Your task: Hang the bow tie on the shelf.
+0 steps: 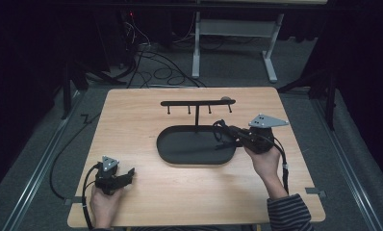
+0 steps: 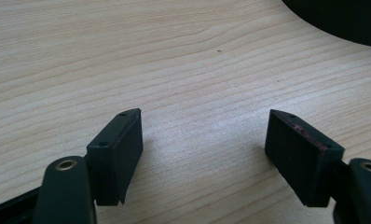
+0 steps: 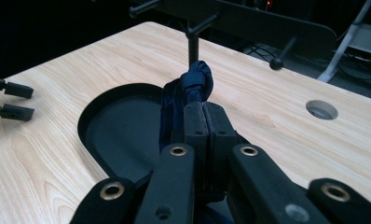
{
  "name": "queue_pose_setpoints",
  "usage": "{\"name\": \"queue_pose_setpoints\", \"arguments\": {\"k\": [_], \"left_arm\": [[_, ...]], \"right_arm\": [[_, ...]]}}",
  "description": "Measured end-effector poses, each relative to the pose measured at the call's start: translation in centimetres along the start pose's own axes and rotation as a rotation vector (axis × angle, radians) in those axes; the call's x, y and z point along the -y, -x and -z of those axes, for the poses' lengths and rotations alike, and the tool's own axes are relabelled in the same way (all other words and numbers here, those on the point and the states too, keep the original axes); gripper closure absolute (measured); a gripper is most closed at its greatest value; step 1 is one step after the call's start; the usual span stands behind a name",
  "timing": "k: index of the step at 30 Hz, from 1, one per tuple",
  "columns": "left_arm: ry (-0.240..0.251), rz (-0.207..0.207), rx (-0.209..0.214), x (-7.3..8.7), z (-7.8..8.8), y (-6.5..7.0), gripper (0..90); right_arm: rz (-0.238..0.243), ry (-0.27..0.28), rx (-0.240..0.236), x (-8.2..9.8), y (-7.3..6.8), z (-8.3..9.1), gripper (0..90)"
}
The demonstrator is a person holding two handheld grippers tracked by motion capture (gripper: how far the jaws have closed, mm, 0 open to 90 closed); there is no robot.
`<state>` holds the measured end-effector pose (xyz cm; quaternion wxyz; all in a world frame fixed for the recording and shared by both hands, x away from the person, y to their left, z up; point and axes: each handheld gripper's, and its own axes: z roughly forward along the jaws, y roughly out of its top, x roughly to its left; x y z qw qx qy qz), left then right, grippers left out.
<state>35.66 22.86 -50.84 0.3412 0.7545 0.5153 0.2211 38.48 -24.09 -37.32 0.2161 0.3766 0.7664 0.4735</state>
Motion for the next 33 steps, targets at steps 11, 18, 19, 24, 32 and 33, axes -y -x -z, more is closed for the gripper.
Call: {"name": "queue_pose_setpoints", "arguments": {"k": [11, 18, 19, 24, 32, 33], "left_arm": [[0.001, 0.000, 0.001, 0.0, 0.0, 0.0, 28.1], [0.001, 0.000, 0.001, 0.0, 0.0, 0.0, 28.1], [0.001, 0.000, 0.001, 0.0, 0.0, 0.0, 28.1], [0.001, 0.000, 0.001, 0.0, 0.0, 0.0, 28.1], [0.001, 0.000, 0.001, 0.0, 0.0, 0.0, 28.1], [0.001, 0.000, 0.001, 0.0, 0.0, 0.0, 28.1]], "right_arm": [[0.018, 0.020, -0.025, -1.6, -0.6, -0.6, 90.0], [0.018, 0.033, -0.037, -2.2, -0.8, -0.8, 90.0], [0.018, 0.033, -0.037, -2.2, -0.8, -0.8, 90.0], [0.017, 0.044, -0.048, -3.0, -0.6, -1.1, 90.0], [0.012, 0.046, -0.046, -3.8, -0.4, -1.7, 90.0], [0.011, 0.045, -0.044, -3.9, -0.4, -1.8, 90.0]]}}
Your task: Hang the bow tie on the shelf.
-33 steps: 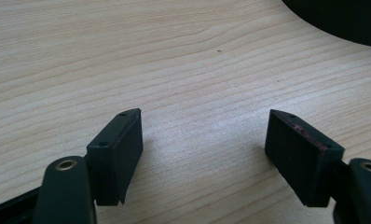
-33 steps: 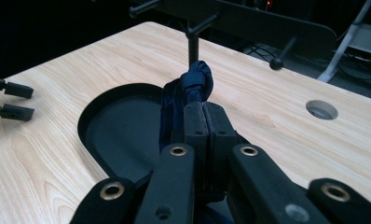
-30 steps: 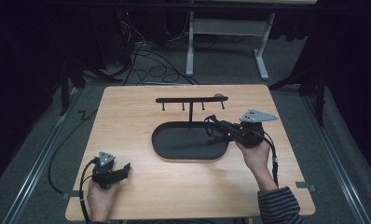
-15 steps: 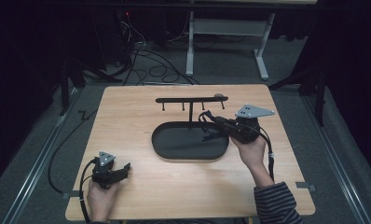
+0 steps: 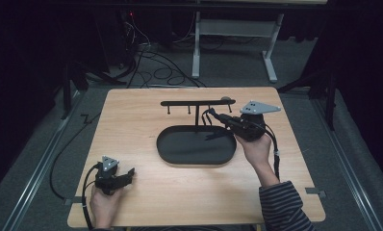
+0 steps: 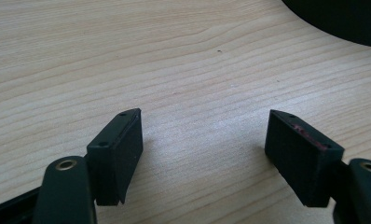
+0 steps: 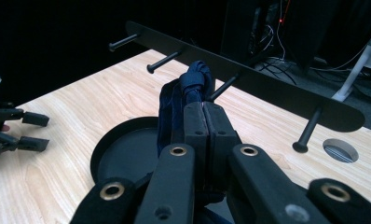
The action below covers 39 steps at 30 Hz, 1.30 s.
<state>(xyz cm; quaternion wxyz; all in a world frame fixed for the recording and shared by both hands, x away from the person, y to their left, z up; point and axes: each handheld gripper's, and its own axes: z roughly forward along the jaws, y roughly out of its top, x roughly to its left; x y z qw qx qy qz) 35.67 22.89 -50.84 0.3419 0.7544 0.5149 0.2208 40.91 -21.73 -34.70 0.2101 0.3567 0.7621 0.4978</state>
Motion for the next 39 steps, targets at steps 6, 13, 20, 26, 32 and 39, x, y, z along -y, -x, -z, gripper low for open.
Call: {"name": "queue_pose_setpoints", "arguments": {"k": [6, 13, 20, 26, 32, 39], "left_arm": [[0.000, 0.000, 0.000, 0.0, 0.0, 0.0, 28.1], [0.000, 0.000, 0.001, 0.0, 0.0, 0.0, 28.1], [0.000, 0.000, 0.000, 0.0, 0.0, 0.0, 28.0], [0.000, 0.000, 0.001, 0.0, 0.0, 0.0, 28.1], [0.000, 0.001, 0.001, 0.0, 0.0, 0.0, 28.1], [0.000, 0.000, 0.001, 0.0, 0.0, 0.0, 28.1]], "right_arm": [[-0.011, -0.006, 0.018, -0.3, 0.3, -0.8, 90.0], [-0.033, -0.022, 0.049, -0.2, 0.9, -1.5, 90.0], [-0.044, -0.039, 0.071, 0.0, 1.2, -1.9, 90.0], [-0.052, -0.052, 0.090, 0.1, 1.3, -2.3, 90.0], [-0.055, -0.064, 0.103, 0.2, 1.3, -2.5, 90.0], [-0.061, -0.096, 0.135, 0.4, 1.2, -3.2, 90.0]]}}
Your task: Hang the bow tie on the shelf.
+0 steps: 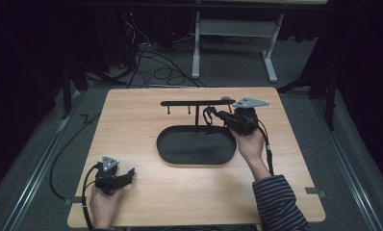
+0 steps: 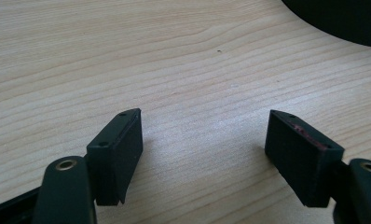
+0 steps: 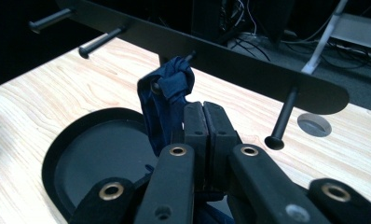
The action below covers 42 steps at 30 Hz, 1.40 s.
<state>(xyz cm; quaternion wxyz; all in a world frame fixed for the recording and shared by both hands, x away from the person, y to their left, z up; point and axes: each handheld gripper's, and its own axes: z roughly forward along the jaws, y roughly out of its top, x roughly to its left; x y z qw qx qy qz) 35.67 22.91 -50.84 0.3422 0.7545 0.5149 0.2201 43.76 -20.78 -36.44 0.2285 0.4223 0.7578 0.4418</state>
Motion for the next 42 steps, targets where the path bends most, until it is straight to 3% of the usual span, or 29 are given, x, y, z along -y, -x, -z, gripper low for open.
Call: {"name": "queue_pose_setpoints", "arguments": {"k": [9, 15, 20, 34, 42], "left_arm": [[0.000, 0.001, 0.001, 0.0, 0.0, 0.0, 28.0], [0.000, 0.001, 0.000, 0.0, 0.0, 0.0, 28.0], [0.000, 0.000, 0.000, 0.0, 0.0, 0.0, 28.0], [0.001, 0.002, 0.002, 0.0, 0.0, 0.0, 28.0], [0.001, 0.002, 0.002, 0.0, 0.0, 0.0, 28.0]], "right_arm": [[-0.021, -0.001, 0.029, 0.1, 0.0, -0.8, 90.0], [-0.080, 0.026, 0.030, 0.1, 0.4, -1.2, 90.0], [-0.095, 0.029, 0.031, 0.2, 0.5, -1.5, 90.0], [-0.062, 0.010, 0.030, 0.3, 0.2, -1.5, 86.1], [-0.037, 0.018, 0.020, 0.3, 0.0, -0.5, 79.3]]}}
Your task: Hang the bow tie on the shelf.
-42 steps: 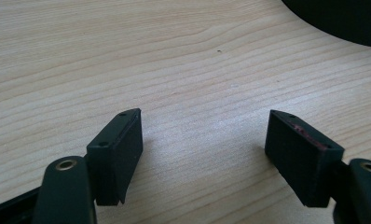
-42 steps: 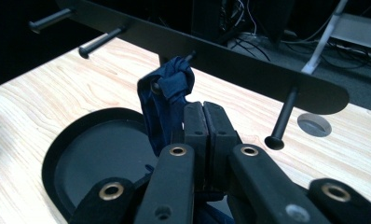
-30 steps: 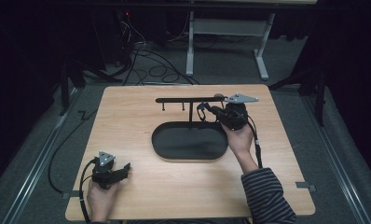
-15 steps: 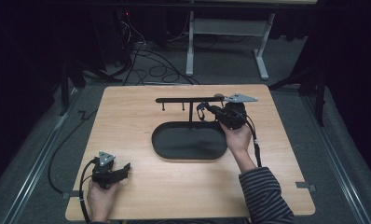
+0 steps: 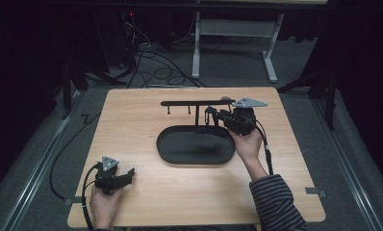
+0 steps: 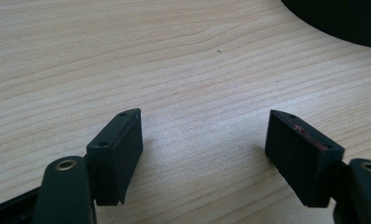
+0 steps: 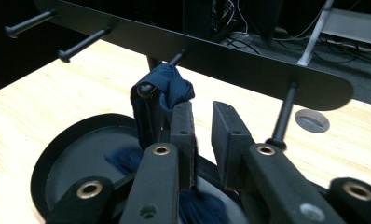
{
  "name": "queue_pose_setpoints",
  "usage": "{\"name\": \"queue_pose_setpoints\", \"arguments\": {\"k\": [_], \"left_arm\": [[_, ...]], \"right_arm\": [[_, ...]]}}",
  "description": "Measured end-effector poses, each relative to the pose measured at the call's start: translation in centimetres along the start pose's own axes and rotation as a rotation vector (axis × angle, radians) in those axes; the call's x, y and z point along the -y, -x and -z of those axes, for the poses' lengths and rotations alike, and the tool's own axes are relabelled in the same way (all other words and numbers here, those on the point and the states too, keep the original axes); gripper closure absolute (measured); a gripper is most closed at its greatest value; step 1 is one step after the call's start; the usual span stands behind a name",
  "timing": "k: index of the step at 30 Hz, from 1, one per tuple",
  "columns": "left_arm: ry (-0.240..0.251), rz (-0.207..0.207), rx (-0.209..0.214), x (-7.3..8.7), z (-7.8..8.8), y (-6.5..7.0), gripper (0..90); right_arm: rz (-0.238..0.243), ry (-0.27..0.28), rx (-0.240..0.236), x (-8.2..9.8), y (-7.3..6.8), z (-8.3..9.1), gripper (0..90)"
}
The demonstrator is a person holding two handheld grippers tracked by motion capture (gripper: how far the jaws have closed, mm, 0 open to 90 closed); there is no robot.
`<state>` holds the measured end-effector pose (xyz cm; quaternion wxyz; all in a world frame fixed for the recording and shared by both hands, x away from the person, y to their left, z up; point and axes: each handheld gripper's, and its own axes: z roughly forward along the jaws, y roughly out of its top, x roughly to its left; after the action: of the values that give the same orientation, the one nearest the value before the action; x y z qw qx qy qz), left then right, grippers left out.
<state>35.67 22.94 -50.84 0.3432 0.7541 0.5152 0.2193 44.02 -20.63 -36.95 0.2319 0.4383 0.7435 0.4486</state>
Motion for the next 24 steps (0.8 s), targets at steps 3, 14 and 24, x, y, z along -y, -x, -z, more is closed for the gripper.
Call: {"name": "queue_pose_setpoints", "arguments": {"k": [3, 14, 24], "left_arm": [[-0.001, -0.001, 0.000, 0.0, 0.0, 0.0, 27.9], [-0.001, -0.003, -0.003, 0.0, 0.0, 0.0, 28.0], [-0.001, -0.003, -0.003, 0.0, 0.0, 0.0, 28.0]], "right_arm": [[0.006, 0.006, -0.008, 0.2, 0.1, 0.7, 77.5], [0.001, 0.022, -0.018, 1.1, 1.2, 3.3, 73.4], [-0.022, 0.030, -0.009, 2.2, 2.2, 4.8, 69.5]]}}
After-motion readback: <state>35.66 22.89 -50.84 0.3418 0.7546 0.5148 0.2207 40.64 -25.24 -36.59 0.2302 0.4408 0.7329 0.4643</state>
